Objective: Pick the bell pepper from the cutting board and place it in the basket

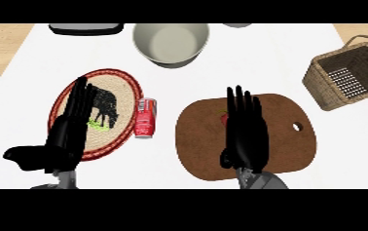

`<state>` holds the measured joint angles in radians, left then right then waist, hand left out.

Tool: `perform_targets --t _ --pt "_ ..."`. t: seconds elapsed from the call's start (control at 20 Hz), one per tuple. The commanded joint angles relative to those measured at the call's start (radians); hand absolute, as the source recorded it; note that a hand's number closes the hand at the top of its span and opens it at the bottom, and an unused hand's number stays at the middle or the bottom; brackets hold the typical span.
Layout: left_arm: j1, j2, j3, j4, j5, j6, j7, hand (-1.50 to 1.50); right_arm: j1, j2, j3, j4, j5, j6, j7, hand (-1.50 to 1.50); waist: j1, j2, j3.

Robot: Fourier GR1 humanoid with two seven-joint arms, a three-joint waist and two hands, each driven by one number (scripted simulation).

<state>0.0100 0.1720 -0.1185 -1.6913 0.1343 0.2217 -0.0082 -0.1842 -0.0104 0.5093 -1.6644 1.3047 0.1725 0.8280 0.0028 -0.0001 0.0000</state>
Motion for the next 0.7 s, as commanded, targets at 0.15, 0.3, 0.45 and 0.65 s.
perform_targets --t 0.15,0.3,0.45,0.65 --pt "0.012 -0.013 0.044 0.034 -0.012 -0.051 -0.044 0.00 0.046 -0.016 -0.045 0.036 -0.018 -0.062 -0.075 -1.50 -0.002 0.000 0.000" --pt "-0.027 -0.002 0.066 -0.030 -0.019 -0.039 0.070 0.00 -0.045 0.010 -0.042 0.130 -0.027 -0.053 -0.034 -1.50 0.001 0.000 0.000" --pt "-0.023 -0.028 0.069 0.032 -0.025 -0.067 -0.011 0.00 -0.035 -0.001 -0.100 0.130 -0.035 -0.066 -0.110 -1.50 -0.001 0.000 0.000" --pt "-0.070 -0.073 0.048 0.059 -0.074 -0.026 0.011 0.00 0.062 -0.017 -0.042 0.108 -0.008 -0.132 -0.121 -1.50 -0.004 0.000 0.000"
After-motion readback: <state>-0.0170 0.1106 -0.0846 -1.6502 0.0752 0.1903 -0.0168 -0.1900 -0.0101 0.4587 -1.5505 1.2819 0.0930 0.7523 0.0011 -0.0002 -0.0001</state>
